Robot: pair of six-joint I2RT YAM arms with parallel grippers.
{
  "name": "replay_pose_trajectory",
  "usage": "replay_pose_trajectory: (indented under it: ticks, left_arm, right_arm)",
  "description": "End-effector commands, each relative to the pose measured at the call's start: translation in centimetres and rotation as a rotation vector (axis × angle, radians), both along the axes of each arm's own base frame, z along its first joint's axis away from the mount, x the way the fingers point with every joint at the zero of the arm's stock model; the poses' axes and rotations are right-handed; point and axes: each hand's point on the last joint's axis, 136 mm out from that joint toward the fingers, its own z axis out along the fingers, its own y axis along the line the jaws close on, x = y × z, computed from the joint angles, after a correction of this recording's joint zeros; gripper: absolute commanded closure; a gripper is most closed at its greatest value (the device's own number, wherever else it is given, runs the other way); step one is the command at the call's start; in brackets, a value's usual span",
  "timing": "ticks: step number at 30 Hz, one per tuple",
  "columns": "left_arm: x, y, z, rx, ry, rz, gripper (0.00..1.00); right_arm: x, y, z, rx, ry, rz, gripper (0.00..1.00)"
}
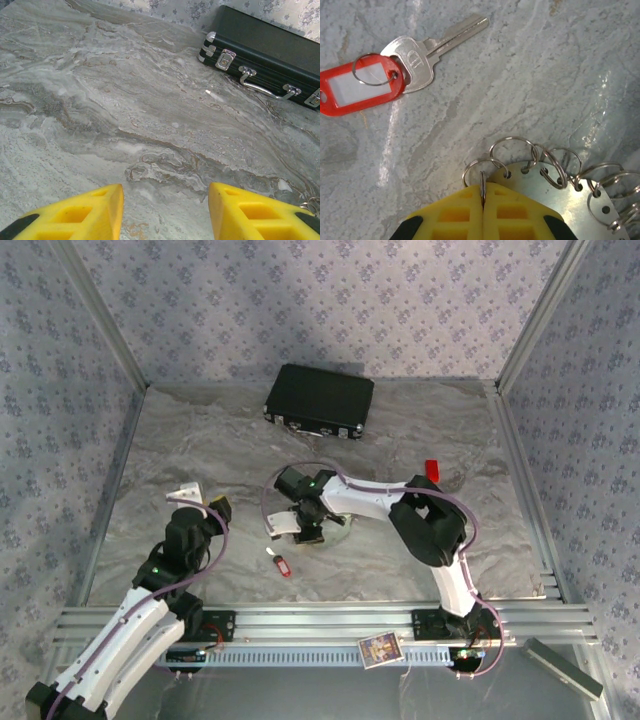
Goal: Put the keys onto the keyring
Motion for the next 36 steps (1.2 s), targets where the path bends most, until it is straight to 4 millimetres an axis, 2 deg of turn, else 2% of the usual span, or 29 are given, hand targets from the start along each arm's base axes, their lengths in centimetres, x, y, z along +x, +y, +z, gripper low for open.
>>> replay_pose_trajectory:
  ticks: [1, 6, 9, 16, 20, 25, 30, 36]
  left_arm:
    - [0.1, 0.2, 1.3, 0.002, -0.026, 0.003, 0.52]
    - [0.3, -1.8, 2.6, -0.005, -0.068, -0.113, 0.51]
    - [0.3, -3.7, 4.2, -0.004, -0.13, -0.23, 0.5]
    - [-0.5, -7.3, 7.9, 0.082, -0.268, -0.485, 0.49]
    - [-0.8, -9.7, 8.8, 0.096, -0.274, -0.628, 0.51]
    - [-1.9, -13.4, 8.5, 0.146, -0.285, -0.838, 0.6]
    - [-4.3, -17.7, 7.5, 0.268, -0.33, -1.082, 0.62]
    - [-4.0, -19.5, 7.2, 0.294, -0.362, -1.142, 0.65]
  right_arm:
    - [0.2, 0.4, 2.7, 0.069, -0.061, 0.01, 1.0]
    - [0.5, 1.1, 8.0, 0.257, -0.093, -0.029, 1.0]
    - [0.5, 0.7, 10.9, 0.358, -0.086, -0.05, 1.0]
    - [1.6, -1.0, 16.1, 0.573, -0.072, -0.111, 1.0]
    - [1.6, -2.1, 17.4, 0.661, -0.06, -0.128, 1.0]
    - [1.6, -2.9, 18.4, 0.722, -0.094, -0.137, 1.0]
    - [2.1, -3.4, 19.4, 0.771, -0.114, -0.194, 1.0]
    - [2.6, -4.0, 21.1, 0.819, -0.056, -0.348, 1.0]
